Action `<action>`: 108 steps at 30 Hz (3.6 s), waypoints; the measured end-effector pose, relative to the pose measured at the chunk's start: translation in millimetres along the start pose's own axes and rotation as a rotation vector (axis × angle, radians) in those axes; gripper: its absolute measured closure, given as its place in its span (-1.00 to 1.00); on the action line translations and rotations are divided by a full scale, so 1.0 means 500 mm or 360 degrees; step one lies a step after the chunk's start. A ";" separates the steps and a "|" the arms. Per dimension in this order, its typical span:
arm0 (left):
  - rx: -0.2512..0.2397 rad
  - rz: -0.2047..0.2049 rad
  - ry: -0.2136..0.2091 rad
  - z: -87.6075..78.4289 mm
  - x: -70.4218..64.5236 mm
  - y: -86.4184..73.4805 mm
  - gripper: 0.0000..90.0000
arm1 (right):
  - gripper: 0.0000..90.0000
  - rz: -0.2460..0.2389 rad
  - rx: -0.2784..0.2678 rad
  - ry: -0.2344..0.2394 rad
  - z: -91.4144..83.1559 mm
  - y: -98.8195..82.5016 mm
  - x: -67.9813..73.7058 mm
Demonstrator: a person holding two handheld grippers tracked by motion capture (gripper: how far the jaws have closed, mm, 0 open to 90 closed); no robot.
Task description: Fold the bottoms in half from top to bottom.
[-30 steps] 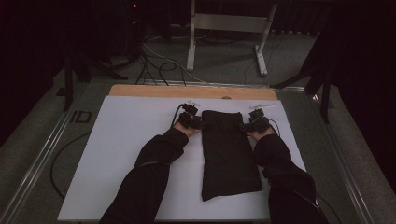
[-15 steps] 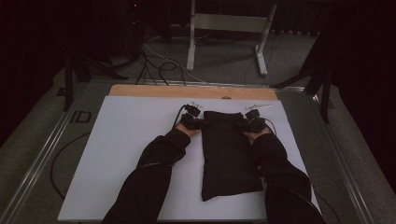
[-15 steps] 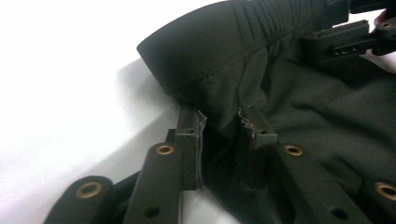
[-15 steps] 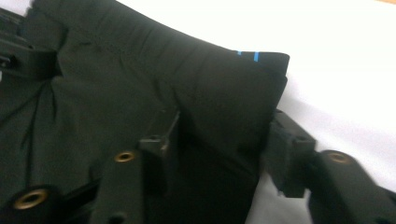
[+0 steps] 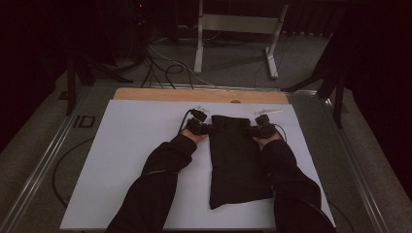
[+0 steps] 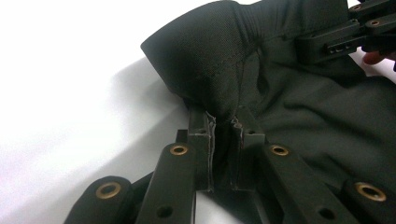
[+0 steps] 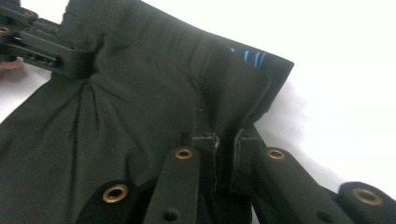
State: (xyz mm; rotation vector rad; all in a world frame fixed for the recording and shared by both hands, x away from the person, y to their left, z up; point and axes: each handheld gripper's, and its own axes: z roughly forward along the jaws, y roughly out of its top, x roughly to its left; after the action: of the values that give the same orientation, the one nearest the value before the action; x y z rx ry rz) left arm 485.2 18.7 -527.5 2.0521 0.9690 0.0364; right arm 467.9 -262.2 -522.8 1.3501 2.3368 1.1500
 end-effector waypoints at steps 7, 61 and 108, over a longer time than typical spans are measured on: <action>-0.0027 0.0022 0.0065 -0.017 0.008 0.008 0.81 | 0.90 -0.0022 -0.0063 0.0045 -0.005 0.008 0.011; -0.0191 0.0195 -0.0198 -0.164 -0.050 0.018 0.81 | 0.90 -0.0187 -0.0272 0.0077 -0.122 0.043 0.082; -0.0132 0.0240 -0.0395 -0.210 -0.130 -0.074 0.82 | 0.90 -0.0266 -0.0243 0.0143 -0.188 -0.043 0.143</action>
State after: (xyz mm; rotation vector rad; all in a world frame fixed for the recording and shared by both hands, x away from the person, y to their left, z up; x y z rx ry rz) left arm 379.9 60.9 -466.2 1.9937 0.6494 -0.0954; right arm 364.9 -259.5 -461.1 1.0516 2.3165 1.3309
